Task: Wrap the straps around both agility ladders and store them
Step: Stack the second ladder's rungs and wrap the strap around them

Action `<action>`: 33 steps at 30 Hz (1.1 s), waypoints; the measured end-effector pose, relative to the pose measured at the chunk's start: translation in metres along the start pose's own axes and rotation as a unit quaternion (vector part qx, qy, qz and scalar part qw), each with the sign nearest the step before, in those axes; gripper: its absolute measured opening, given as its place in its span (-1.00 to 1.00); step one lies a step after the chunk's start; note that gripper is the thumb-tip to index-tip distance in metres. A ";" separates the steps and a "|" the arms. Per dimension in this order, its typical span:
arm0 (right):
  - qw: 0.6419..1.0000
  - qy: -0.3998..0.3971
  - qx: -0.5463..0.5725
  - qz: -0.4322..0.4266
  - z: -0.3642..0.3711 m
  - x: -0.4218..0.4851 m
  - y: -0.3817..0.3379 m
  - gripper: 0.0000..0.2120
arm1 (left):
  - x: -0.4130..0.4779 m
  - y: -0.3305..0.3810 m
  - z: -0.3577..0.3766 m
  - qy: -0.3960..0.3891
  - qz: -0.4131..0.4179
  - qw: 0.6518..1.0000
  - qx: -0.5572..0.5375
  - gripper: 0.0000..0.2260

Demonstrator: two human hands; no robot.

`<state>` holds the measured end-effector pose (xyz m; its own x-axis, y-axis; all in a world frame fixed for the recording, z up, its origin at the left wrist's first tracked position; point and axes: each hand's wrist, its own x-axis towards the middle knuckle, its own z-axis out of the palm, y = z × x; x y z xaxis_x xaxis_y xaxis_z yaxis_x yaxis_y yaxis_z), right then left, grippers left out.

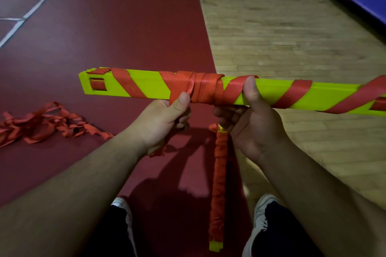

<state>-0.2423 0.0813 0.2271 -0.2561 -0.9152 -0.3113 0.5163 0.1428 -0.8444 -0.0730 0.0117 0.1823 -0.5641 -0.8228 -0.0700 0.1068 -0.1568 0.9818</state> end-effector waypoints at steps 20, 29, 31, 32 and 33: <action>0.999 -0.011 0.029 0.016 0.001 -0.002 -0.002 -0.46 | 0.002 0.001 0.000 0.026 0.029 0.999 0.030 -0.39; 0.999 -0.020 0.040 0.029 0.001 -0.001 0.000 -0.46 | 0.003 -0.001 -0.003 0.034 0.027 0.999 0.013 -0.03; 0.998 -0.016 0.045 0.035 0.001 -0.001 0.000 -0.47 | 0.001 0.001 -0.005 0.034 0.014 0.999 0.028 0.09; 0.998 -0.010 0.046 0.034 0.001 -0.001 0.000 -0.47 | 0.000 0.001 -0.005 0.029 0.012 0.999 0.035 0.08; 0.998 -0.005 0.048 0.033 0.001 -0.001 0.000 -0.47 | 0.000 0.002 -0.005 0.026 0.014 0.999 0.038 0.02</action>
<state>-0.2408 0.0814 0.2277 -0.2107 -0.9089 -0.3599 0.6074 0.1667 -0.7767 -0.0691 0.0089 0.1830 -0.5184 -0.8537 -0.0493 0.0585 -0.0929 0.9940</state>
